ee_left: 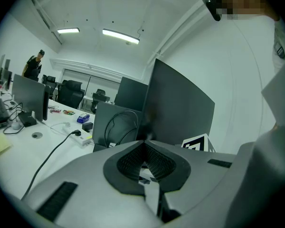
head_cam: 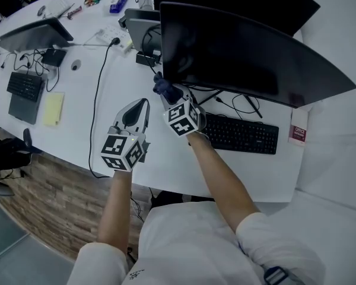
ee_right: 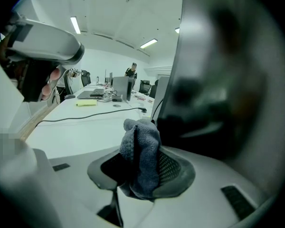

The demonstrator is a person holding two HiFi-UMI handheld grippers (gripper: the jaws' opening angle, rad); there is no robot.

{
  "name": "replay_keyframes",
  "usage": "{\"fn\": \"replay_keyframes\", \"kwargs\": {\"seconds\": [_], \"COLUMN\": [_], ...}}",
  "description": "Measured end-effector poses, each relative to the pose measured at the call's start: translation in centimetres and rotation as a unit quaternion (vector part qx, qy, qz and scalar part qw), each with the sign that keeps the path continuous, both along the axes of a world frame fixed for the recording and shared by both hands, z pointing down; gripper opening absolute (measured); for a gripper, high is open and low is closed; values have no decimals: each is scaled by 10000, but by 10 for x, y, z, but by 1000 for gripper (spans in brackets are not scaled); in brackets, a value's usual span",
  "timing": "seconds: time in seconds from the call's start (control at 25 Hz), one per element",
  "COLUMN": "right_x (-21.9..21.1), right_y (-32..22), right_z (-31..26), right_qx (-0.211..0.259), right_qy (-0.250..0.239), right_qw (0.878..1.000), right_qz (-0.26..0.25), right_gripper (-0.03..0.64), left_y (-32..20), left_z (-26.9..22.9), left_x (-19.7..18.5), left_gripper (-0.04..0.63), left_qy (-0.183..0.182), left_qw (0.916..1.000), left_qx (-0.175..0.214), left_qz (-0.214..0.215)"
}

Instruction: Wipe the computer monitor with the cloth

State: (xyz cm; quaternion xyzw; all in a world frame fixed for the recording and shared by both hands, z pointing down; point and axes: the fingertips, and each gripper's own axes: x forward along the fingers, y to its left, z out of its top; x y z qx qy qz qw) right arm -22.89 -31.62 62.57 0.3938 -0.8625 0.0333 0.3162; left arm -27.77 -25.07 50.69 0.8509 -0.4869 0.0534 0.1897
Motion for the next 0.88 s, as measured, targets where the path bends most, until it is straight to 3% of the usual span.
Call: {"fn": "replay_keyframes", "kwargs": {"seconds": [0.88], "right_x": [93], "right_y": [9], "right_z": [16], "right_qx": [-182], "right_qy": [267], "right_qw": [9974], "right_qz": [642], "right_gripper": [155], "left_y": [-5], "left_z": [8], "left_x": [64], "left_gripper": [6], "left_qy": [119], "left_qw": [9987], "left_qx": [-91], "left_qz": [486]}}
